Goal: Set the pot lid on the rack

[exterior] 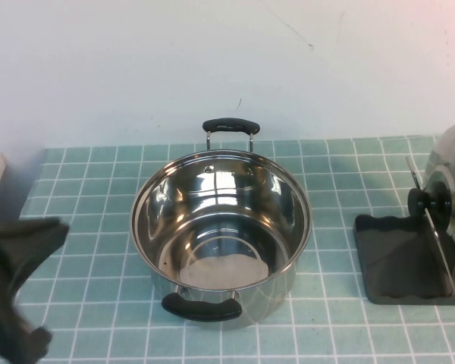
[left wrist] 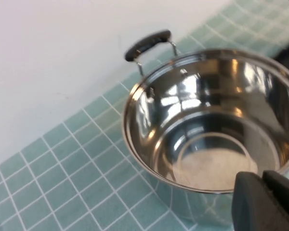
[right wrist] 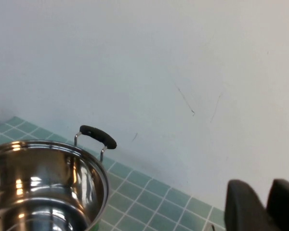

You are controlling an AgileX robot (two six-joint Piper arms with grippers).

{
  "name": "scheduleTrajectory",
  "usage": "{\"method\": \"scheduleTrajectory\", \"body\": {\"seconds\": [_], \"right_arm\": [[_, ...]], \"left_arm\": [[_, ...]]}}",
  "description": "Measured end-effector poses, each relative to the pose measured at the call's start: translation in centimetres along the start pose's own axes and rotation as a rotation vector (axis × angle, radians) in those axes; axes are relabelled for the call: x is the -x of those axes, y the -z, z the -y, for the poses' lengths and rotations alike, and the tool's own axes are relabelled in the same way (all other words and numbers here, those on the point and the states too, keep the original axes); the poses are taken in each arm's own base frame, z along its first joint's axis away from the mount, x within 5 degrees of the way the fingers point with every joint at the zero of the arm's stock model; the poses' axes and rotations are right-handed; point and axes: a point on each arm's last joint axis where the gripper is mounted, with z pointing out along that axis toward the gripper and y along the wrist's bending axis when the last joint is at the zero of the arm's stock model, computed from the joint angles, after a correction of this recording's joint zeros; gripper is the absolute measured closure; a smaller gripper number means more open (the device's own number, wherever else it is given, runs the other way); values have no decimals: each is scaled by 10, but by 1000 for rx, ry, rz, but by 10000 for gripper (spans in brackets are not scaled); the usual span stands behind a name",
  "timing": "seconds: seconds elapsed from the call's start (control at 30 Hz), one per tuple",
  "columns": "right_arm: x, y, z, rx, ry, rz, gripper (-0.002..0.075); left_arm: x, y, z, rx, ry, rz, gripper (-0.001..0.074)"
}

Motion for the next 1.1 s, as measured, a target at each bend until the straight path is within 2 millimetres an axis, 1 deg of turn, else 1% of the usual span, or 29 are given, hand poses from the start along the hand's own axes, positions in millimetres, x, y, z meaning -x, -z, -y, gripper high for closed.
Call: {"method": "scheduleTrajectory", "body": {"seconds": [0.1,0.2,0.3,0.4,0.5,0.6,0.7,0.93,1.0,1.1], "right_arm": [[5,15,-8,-16,-5,37,661],[5,30,-18,-27,3,83,709],[-1,47,-31,-32,26,132,720],[-7,68,-48,-30,55,217,726],[-13,88,-64,-32,98,301,727],[-18,100,-73,-40,133,352,727],[-23,106,-79,-41,154,378,727],[-32,103,-80,-36,145,363,727],[-34,101,-79,-35,141,357,727],[-37,100,-79,-33,135,349,727]], "left_arm": [[-21,12,4,39,96,80,734],[-47,20,9,65,177,123,734],[-72,24,15,74,220,126,734],[-93,23,19,74,251,118,734],[-107,21,22,73,267,109,735],[-120,15,25,69,278,72,736],[-133,9,27,65,286,29,736],[-155,-1,32,55,292,-62,737],[-159,-2,32,54,293,-74,737],[-159,-2,32,54,293,-73,737]]}}
